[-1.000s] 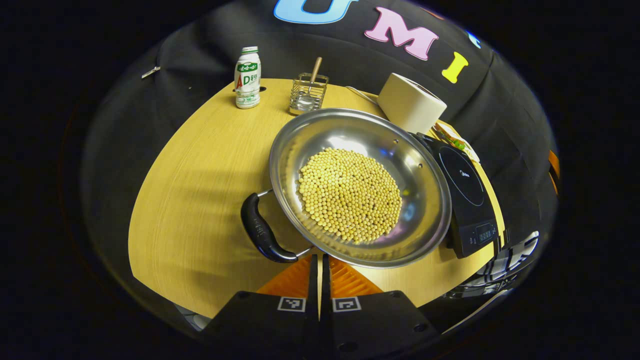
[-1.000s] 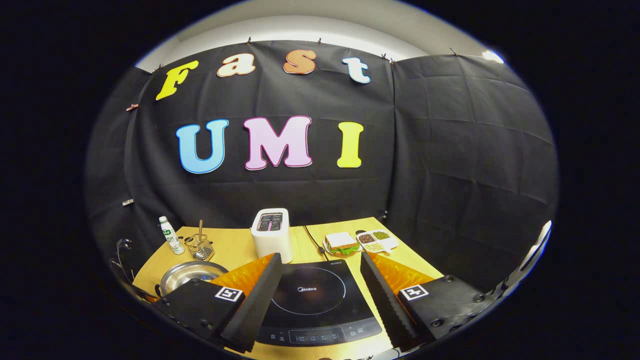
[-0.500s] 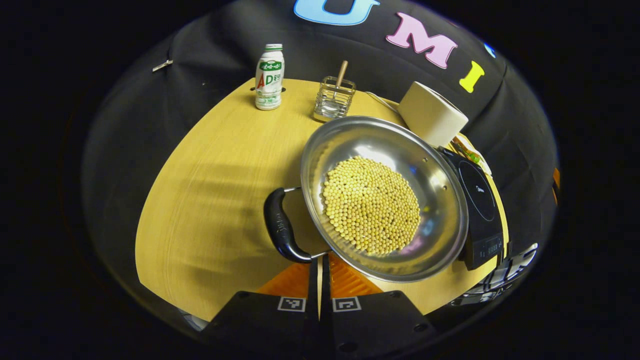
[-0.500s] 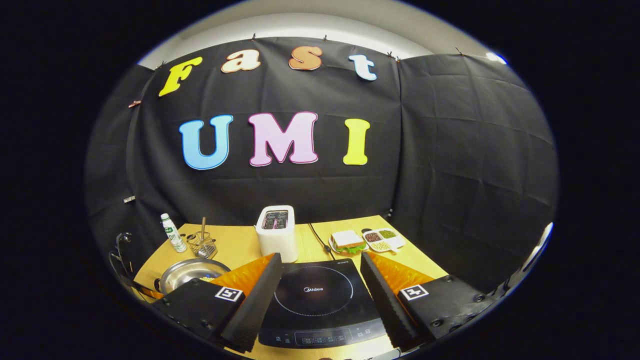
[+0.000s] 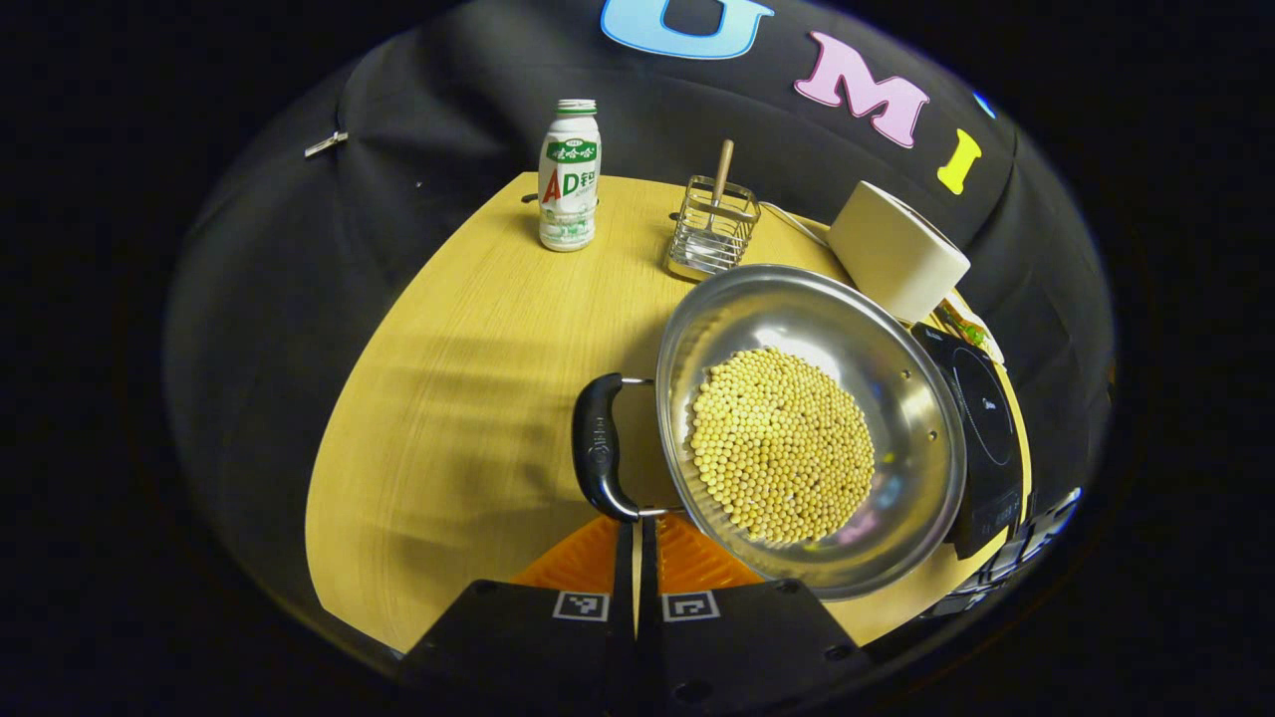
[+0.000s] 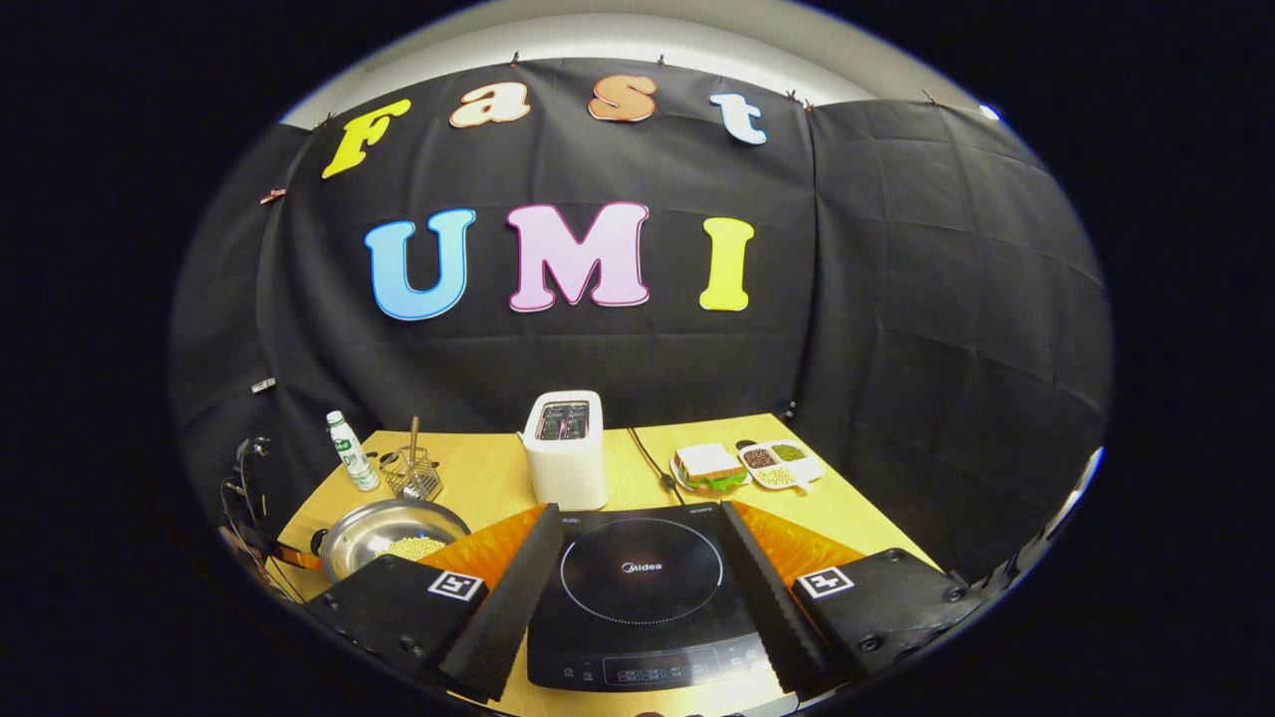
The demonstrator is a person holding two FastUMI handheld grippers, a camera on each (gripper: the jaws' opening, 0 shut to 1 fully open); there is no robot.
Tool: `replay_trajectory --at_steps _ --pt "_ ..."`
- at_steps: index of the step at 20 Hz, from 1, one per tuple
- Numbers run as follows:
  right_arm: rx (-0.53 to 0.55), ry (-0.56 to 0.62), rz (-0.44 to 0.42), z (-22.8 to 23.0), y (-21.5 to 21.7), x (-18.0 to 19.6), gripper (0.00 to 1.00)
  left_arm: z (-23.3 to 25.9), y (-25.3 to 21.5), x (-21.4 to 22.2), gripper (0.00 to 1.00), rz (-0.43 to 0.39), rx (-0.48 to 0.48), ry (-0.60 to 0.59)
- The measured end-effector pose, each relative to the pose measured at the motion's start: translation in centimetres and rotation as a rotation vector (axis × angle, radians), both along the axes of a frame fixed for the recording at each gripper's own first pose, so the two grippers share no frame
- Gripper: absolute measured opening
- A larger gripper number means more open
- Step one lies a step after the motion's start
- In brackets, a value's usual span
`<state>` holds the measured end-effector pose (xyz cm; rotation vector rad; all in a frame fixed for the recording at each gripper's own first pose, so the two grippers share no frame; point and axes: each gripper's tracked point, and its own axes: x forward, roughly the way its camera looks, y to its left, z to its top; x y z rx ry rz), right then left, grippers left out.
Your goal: First push the handle of the pot to place it horizontally, then grasp the pot with both hands and set it on the induction cooktop.
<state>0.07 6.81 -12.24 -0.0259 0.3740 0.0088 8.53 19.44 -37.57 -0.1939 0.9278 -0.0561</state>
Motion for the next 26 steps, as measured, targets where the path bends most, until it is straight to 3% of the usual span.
replay_trajectory --at_steps 6,14,15,21,26 --pt "0.009 0.096 0.061 -3.2 3.0 -0.3 0.98 0.0 1.5 1.7 0.05 -0.011 0.059 -0.014" --pt "0.047 0.21 0.234 -7.3 10.4 0.6 0.99 4.5 3.7 -0.1 0.08 0.071 0.052 -0.092" --pt "0.045 0.23 0.262 -7.9 11.4 0.7 0.99 5.6 3.9 0.0 0.18 0.075 0.041 -0.12" --pt "0.033 0.314 0.36 -12.2 15.7 1.8 0.99 8.7 3.5 2.0 0.98 0.04 0.013 -0.251" --pt "0.078 0.409 0.345 -16.5 17.8 3.2 1.0 7.8 2.9 3.9 0.95 0.037 -0.034 -0.272"
